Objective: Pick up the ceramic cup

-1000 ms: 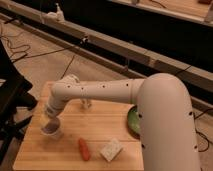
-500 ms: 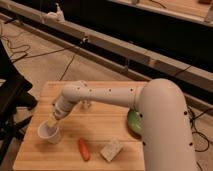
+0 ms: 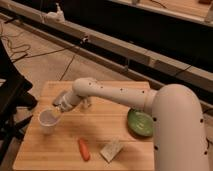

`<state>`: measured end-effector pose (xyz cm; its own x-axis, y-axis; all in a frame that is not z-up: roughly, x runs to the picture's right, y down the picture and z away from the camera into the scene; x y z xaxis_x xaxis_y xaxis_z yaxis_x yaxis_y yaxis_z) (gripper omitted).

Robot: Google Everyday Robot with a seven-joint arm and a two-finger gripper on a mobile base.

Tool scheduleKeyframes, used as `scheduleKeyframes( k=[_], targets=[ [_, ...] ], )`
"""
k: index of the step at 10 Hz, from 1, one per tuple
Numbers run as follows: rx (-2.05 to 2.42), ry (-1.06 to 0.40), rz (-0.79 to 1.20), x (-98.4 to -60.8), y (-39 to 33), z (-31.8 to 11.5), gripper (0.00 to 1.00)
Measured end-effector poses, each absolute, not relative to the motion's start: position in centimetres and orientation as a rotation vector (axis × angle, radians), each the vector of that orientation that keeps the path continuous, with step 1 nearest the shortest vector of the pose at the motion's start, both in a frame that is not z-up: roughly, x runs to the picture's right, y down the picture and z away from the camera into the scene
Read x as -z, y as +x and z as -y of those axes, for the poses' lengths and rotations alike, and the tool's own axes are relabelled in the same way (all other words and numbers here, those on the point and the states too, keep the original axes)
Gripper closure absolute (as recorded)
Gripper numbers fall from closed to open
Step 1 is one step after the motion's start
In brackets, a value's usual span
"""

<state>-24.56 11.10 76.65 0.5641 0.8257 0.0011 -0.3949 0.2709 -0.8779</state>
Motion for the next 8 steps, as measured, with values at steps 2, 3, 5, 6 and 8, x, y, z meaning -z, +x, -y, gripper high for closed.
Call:
scheduleKeyframes(
  k=[2, 3, 5, 6, 8],
  targets=[
    [-0.897, -0.905, 0.568, -75.4, -22.7, -8.0, 1.00],
    [-0.906, -0.860, 0.584, -74.7, -21.5, -6.5, 1.00],
    [-0.916, -0.793, 0.615, -73.2, -19.5, -4.1, 1.00],
    [-0.921, -0.772, 0.642, -72.1, -18.9, -3.2, 1.00],
    [-0.932, -0.765, 0.671, -71.2, -18.3, -2.5, 1.00]
  ],
)
